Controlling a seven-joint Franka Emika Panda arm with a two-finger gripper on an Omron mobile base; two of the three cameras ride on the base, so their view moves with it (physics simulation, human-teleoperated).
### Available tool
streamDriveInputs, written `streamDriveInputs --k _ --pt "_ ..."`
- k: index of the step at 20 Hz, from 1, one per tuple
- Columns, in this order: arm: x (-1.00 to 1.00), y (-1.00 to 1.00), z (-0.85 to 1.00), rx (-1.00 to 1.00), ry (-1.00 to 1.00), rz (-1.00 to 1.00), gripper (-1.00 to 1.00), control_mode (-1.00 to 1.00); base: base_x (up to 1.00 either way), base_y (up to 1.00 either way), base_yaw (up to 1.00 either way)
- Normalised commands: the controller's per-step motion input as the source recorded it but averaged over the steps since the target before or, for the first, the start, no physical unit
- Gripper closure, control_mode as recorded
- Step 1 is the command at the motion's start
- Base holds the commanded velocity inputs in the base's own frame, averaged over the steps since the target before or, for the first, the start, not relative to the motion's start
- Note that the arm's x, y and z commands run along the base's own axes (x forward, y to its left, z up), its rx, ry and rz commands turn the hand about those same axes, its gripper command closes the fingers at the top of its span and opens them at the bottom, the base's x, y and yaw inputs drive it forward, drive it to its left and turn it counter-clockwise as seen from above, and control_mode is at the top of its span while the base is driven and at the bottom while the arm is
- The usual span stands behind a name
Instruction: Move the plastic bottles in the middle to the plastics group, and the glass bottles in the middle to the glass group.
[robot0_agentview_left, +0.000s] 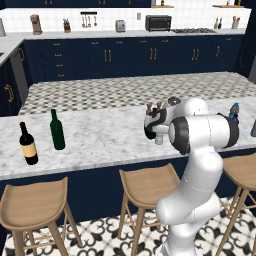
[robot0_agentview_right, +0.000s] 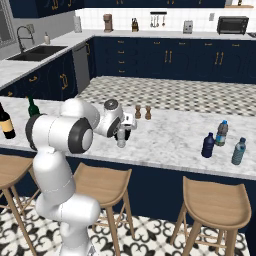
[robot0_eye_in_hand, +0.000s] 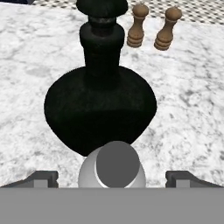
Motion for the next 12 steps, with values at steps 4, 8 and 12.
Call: streamDriveInputs --k 4,8,12 --pt "0.00 0.00 0.00 0.00 0.00 0.00 1.00 -1.00 0.00 0.00 0.00" --pt "-0.02 -0.05 0.00 0.00 0.00 0.00 1.00 -1.00 0.00 0.00 0.00" --pt "-0.36 -0.40 0.00 0.00 0.03 -0.04 1.00 -1.00 0.00 0.00 0.00"
